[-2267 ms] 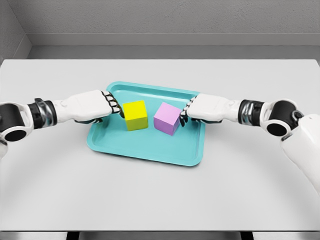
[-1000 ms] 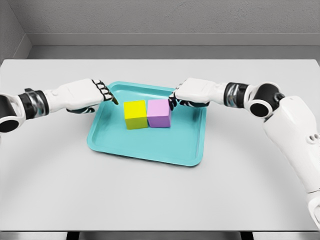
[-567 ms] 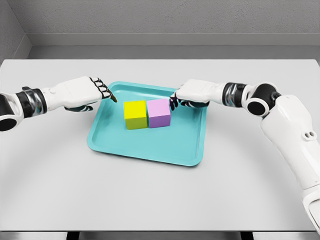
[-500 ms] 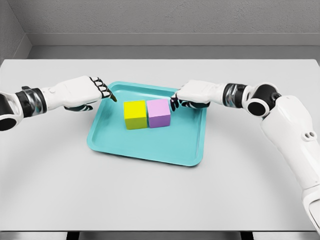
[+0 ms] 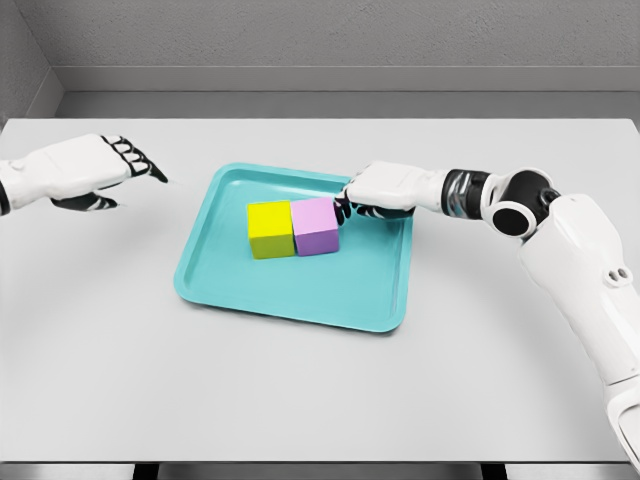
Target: Push two cubes
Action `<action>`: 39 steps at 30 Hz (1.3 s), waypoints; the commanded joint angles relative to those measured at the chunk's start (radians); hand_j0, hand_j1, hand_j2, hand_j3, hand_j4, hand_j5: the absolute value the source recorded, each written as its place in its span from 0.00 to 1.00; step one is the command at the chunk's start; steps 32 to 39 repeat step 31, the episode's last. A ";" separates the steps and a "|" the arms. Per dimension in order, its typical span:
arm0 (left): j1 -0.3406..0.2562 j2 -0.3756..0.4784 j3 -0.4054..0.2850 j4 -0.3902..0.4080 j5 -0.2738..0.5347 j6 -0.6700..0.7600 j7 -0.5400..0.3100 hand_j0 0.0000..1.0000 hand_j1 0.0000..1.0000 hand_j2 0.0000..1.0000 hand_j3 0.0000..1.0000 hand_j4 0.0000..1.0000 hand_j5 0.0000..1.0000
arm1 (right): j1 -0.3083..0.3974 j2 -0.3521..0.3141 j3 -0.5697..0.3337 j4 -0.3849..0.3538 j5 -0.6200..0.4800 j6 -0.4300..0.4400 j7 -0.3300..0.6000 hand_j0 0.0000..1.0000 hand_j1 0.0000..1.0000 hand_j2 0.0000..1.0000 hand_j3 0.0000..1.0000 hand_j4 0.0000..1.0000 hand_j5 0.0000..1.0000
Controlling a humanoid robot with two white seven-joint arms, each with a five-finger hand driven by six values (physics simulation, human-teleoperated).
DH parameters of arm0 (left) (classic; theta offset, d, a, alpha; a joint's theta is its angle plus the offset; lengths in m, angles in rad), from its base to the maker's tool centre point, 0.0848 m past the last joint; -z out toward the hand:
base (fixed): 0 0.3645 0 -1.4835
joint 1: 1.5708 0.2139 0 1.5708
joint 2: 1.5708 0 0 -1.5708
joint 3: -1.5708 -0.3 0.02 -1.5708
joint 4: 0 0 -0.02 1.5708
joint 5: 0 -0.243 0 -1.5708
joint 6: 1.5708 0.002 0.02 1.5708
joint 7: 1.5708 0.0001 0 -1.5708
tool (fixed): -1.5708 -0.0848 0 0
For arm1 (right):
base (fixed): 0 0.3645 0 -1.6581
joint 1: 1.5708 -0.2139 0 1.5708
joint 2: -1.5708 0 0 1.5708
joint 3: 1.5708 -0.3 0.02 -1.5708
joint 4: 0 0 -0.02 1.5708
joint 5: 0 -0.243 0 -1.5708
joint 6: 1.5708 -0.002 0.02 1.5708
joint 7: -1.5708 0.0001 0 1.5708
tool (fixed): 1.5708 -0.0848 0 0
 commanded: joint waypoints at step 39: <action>0.031 0.038 0.027 0.038 0.114 0.002 0.004 1.00 1.00 1.00 1.00 1.00 1.00 | 0.360 -0.339 -0.624 -0.381 -0.311 0.003 0.000 1.00 1.00 1.00 1.00 1.00 1.00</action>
